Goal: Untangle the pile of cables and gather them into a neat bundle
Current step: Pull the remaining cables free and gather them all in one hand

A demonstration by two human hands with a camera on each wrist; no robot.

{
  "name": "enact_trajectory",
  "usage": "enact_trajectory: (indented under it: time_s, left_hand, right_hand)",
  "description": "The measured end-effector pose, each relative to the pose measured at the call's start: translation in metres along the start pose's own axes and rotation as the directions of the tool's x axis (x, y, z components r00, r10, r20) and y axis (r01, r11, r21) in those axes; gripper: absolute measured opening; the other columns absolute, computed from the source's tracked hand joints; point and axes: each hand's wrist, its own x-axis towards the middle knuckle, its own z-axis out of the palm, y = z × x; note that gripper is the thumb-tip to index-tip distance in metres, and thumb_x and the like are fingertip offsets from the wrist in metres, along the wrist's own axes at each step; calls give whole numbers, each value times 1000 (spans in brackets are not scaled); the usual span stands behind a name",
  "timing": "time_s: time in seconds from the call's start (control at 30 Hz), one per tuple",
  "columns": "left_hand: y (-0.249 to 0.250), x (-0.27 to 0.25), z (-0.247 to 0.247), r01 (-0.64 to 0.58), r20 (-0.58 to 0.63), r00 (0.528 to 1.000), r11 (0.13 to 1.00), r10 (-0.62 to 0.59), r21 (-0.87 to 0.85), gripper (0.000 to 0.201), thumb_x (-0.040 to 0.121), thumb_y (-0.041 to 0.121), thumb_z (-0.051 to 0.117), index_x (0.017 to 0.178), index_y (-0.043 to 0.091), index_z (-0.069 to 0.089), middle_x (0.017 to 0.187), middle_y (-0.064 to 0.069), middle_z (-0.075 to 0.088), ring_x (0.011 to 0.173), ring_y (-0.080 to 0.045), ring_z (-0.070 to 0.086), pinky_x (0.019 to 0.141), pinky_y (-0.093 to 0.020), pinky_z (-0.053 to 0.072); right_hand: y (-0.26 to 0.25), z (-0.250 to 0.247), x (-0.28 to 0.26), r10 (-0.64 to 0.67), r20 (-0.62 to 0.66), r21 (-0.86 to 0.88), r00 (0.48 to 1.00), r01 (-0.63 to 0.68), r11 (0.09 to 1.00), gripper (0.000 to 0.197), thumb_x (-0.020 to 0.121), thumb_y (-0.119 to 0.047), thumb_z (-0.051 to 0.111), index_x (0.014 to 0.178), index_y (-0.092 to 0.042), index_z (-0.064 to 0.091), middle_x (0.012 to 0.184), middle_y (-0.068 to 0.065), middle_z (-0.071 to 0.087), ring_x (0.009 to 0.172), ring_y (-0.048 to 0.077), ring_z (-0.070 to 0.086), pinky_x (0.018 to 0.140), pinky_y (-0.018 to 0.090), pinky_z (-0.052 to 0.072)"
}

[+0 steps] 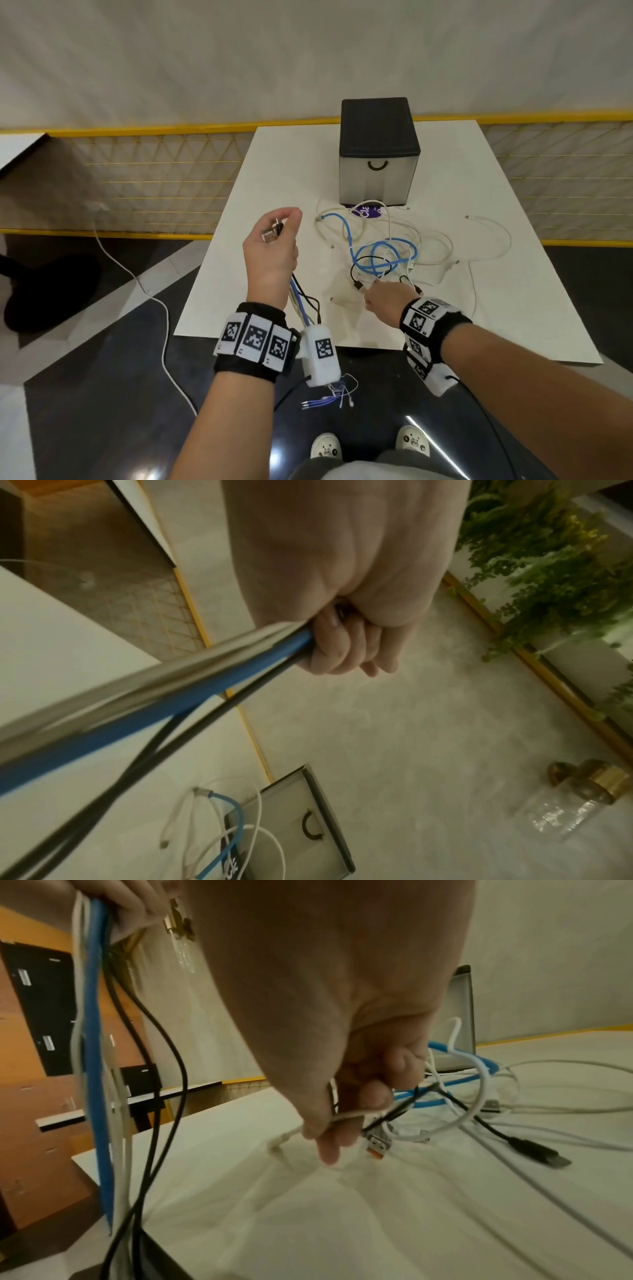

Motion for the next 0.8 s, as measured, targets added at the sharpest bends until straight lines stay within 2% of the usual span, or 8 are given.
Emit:
enact_trajectory:
  time_s: [0.1, 0.2, 0.37, 0.47, 0.57, 0.63, 0.73, 0.8]
  left_hand:
    - [-14, -6, -1, 59, -12, 998, 998, -60, -23, 3, 92, 16, 67, 94, 14, 68, 53, 7, 33, 43, -9, 25, 38, -19, 23]
    - [-26, -10, 2, 122, -46, 991, 992, -123, -20, 10, 94, 17, 63, 100, 10, 68, 58, 2, 33, 44, -10, 25, 38, -19, 24]
    - [-26, -8, 25, 167, 23, 986, 986, -167, 18, 22, 94, 31, 64, 103, 11, 67, 61, 4, 44, 40, -7, 29, 37, -18, 26]
    - [-23, -8, 40, 113, 137, 983, 989, -125, 96, 29, 92, 37, 65, 83, 10, 65, 59, 2, 46, 42, -10, 29, 41, -21, 27]
    - [-13, -6, 54, 31, 139, 989, 994, -45, 102, 40, 97, 34, 58, 64, 12, 52, 51, 6, 48, 42, -9, 33, 44, -21, 29]
    - [0, -1, 59, -14, 78, 997, 999, 11, 37, 40, 99, 31, 55, 63, 15, 48, 51, 4, 45, 43, -8, 35, 45, -22, 30]
    - [24, 9, 57, -52, 2, 999, 992, 53, -114, 42, 101, 29, 51, 61, 17, 43, 50, 4, 40, 47, -10, 35, 49, -24, 32]
    - [38, 15, 54, -40, 0, 999, 954, 42, -296, 43, 101, 27, 51, 61, 18, 39, 51, 4, 34, 49, -11, 33, 50, -25, 38]
  right_hand:
    - [4, -2, -3, 67, -172, 368, 983, 1, 930, 25, 99, -20, 40, 104, -9, 62, 105, 8, 65, 94, 27, 62, 80, 35, 46]
    - [6, -12, -15, 125, -410, 639, 903, 187, 746, 21, 98, -21, 47, 94, -8, 63, 88, 5, 64, 78, 20, 58, 71, 28, 44]
    - [5, -24, -33, 117, -600, 650, 791, 398, 647, 18, 96, -25, 53, 92, -12, 65, 83, 1, 61, 78, 17, 59, 72, 30, 49]
    - [4, -29, -41, 89, -639, 639, 764, 462, 615, 17, 97, -24, 52, 95, -12, 64, 82, 1, 59, 75, 11, 58, 69, 26, 48]
    - [8, -24, -40, 38, -550, 678, 834, 420, 604, 21, 100, -28, 44, 90, -15, 57, 81, -4, 58, 64, 3, 56, 65, 23, 47]
    - [15, -11, -36, -13, -443, 699, 897, 355, 621, 26, 102, -29, 35, 85, -16, 50, 81, -1, 58, 60, 7, 58, 63, 24, 47]
    - [34, 11, -28, -10, -276, 760, 961, 225, 610, 25, 103, -23, 31, 83, -14, 44, 83, 4, 54, 71, 24, 62, 58, 11, 42]
    - [47, 17, -24, 15, -245, 780, 969, 188, 597, 26, 102, -29, 31, 83, -16, 43, 80, 4, 50, 74, 22, 55, 62, 16, 48]
